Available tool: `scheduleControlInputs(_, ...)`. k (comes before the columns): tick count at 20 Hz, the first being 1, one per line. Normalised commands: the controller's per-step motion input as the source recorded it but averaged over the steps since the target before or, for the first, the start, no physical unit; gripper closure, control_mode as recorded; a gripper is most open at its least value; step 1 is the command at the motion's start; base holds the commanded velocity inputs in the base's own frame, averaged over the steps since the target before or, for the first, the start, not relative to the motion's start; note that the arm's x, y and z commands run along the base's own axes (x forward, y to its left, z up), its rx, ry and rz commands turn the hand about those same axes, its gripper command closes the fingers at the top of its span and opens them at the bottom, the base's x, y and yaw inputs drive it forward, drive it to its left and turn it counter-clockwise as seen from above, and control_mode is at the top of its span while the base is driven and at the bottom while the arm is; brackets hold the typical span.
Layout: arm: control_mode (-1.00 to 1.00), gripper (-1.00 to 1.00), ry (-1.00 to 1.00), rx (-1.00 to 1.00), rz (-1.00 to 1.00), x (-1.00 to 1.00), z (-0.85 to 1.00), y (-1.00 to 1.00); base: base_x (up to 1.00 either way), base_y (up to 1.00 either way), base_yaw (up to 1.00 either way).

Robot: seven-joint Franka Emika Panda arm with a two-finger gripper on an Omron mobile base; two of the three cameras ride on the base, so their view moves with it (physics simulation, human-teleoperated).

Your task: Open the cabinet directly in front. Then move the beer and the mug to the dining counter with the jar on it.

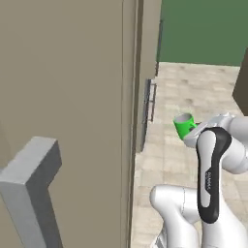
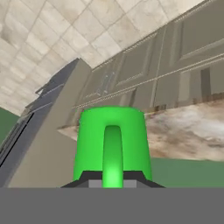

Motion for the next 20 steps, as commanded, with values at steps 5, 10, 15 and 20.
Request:
scheduleControlInputs(5, 1.00, 1.00, 0.00, 0.00, 0.00, 0.00, 0.00, 0.00, -0.10, 0.00, -0.56)
scheduleControlInputs(10, 1.00, 1.00, 0.00, 0.00, 0.00, 0.00, 0.00, 0.00, -0.09, 0.00, -0.55)
scheduleControlInputs(15, 1.00, 1.00, 0.00, 0.00, 0.00, 0.00, 0.00, 0.00, -0.07, 0.00, -0.54)
scheduleControlInputs(20, 1.00, 1.00, 0.00, 0.00, 0.00, 0.00, 0.00, 0.00, -0.01, 0.01, -0.48)
